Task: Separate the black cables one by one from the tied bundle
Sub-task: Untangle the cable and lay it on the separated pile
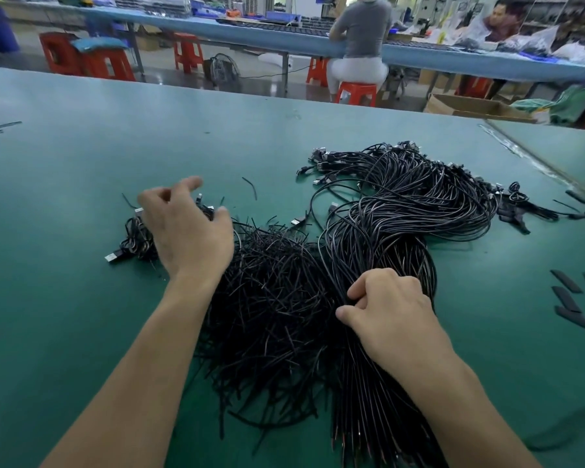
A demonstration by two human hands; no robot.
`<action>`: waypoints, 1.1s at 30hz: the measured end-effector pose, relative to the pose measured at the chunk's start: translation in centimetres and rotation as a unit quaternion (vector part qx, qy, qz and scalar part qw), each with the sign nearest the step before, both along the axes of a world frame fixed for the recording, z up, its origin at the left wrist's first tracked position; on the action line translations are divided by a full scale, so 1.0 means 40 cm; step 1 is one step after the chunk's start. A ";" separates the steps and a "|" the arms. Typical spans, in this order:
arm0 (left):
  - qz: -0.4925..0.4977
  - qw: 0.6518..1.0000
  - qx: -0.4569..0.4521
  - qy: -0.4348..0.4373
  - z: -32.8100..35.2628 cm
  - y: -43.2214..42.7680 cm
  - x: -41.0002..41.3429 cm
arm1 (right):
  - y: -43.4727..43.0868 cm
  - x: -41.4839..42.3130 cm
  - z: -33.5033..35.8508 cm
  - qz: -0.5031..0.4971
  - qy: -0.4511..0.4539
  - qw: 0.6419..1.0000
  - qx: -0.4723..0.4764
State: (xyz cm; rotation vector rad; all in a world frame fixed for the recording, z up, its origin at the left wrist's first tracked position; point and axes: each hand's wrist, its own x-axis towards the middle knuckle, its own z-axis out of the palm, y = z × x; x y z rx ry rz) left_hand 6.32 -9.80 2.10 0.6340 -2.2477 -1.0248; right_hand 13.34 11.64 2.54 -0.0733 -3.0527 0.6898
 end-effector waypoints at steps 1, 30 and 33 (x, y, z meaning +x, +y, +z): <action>-0.024 0.999 -0.020 0.019 0.012 0.015 0.007 | 0.004 -0.003 -0.001 0.001 -0.007 1.000 -0.016; -0.464 0.831 -0.107 0.287 0.139 0.245 0.150 | 0.112 0.003 0.155 0.036 0.085 0.994 -0.052; -0.468 0.849 -0.132 0.209 0.125 0.244 0.147 | 0.102 0.028 0.191 0.161 0.077 0.959 -0.220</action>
